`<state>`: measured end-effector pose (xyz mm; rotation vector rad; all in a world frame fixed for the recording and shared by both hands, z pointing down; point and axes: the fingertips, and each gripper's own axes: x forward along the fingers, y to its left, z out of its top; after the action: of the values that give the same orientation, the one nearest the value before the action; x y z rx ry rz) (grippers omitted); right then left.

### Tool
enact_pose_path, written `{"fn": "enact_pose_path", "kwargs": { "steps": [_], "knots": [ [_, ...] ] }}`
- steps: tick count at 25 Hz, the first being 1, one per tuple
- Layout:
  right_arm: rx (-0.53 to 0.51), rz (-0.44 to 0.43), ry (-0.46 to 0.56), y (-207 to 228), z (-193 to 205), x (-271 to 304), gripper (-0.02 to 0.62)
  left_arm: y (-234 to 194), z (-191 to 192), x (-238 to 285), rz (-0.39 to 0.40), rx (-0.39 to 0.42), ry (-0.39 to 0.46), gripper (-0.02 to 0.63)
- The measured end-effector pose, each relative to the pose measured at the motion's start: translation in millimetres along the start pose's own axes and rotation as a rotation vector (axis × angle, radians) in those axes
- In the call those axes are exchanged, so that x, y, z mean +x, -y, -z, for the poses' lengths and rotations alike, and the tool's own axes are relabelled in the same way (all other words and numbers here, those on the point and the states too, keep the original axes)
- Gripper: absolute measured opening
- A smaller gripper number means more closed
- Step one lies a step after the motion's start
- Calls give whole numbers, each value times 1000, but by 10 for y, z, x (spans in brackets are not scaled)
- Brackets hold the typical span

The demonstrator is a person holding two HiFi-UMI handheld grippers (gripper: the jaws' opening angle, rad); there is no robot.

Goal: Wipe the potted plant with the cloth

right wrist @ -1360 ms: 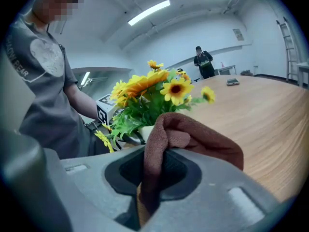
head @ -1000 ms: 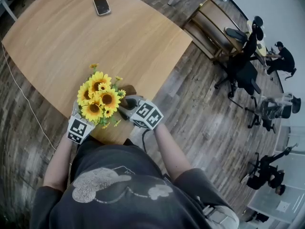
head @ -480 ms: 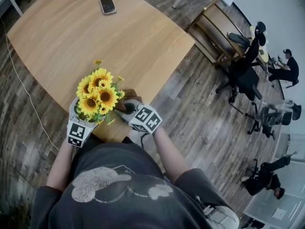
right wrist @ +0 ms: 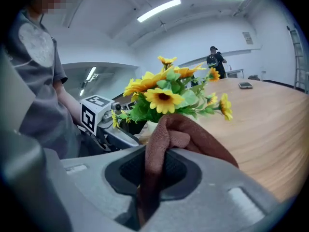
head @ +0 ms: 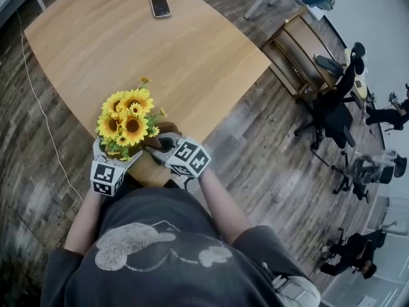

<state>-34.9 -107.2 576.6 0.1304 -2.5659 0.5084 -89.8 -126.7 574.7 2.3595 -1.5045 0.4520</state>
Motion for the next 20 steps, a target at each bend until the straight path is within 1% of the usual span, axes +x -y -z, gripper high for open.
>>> {"fn": "enact_pose_path", "kwargs": {
  "steps": [2, 4, 8, 10, 12, 15, 18, 20],
  "knots": [
    [15, 27, 10, 91, 1, -110, 48, -52, -4, 9, -27, -13, 9, 618],
    [15, 81, 2, 266, 29, -264, 49, -62, -42, 53, -57, -27, 16, 618],
    [-50, 188, -36, 656, -38, -519, 49, -105, -155, 174, -127, -124, 40, 617],
    [-93, 214, -49, 793, -147, -559, 48, -127, -199, 216, -148, -137, 44, 599],
    [-131, 222, -64, 875, -256, -517, 49, -133, -216, 229, -152, -126, 40, 553],
    [-194, 209, -126, 998, -316, -393, 49, -113, -241, 238, -142, -114, 38, 519],
    [-265, 184, -206, 1159, -312, -257, 49, -82, -249, 240, -108, -100, 35, 484],
    [-283, 166, -216, 1226, -404, -160, 49, -84, -242, 238, -73, -90, 32, 474]
  ]
}}
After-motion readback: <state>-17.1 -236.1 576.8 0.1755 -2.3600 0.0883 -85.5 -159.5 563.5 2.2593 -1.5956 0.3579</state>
